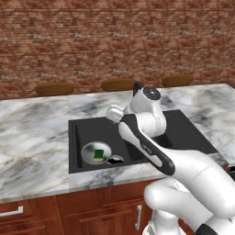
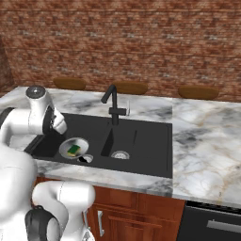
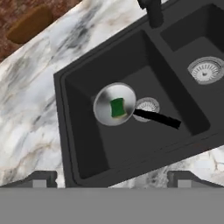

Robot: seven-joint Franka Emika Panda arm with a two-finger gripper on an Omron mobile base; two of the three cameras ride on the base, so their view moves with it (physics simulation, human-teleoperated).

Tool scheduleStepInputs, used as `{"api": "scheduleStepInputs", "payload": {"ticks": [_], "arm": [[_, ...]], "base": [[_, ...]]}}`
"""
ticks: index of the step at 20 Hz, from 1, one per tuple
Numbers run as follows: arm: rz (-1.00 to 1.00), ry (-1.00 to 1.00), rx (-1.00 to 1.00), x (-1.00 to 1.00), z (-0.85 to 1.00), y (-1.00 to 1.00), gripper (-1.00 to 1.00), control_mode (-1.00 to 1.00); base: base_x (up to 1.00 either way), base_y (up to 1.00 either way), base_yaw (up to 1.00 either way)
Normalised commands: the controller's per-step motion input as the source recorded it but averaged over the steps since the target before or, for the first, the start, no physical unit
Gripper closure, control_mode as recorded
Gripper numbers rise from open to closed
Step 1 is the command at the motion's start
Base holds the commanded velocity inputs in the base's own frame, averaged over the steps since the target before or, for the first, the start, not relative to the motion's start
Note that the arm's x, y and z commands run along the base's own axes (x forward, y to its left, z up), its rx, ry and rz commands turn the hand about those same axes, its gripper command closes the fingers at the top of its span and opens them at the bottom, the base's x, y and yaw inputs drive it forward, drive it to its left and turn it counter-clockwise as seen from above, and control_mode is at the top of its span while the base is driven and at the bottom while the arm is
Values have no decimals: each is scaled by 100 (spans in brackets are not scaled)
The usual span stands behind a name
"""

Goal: Pick the pan and sponge and place them into the sink. Then turn on the water.

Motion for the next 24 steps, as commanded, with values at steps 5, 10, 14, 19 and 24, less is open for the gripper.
{"api": "scheduleStepInputs", "payload": {"ticks": [5,10,14,19,24], "arm": [[-16,1,28,-100,84,-43,-100,-100],[-16,4,21,-97,40,-42,-100,-100],[-20,25,28,-69,13,-60,-100,-100],[-43,23,25,-23,0,-97,-100,-100],[-51,26,25,0,0,-95,-100,-100]], "base": [[0,0,0],[0,0,0],[0,0,0],[0,0,0],[0,0,0]]}}
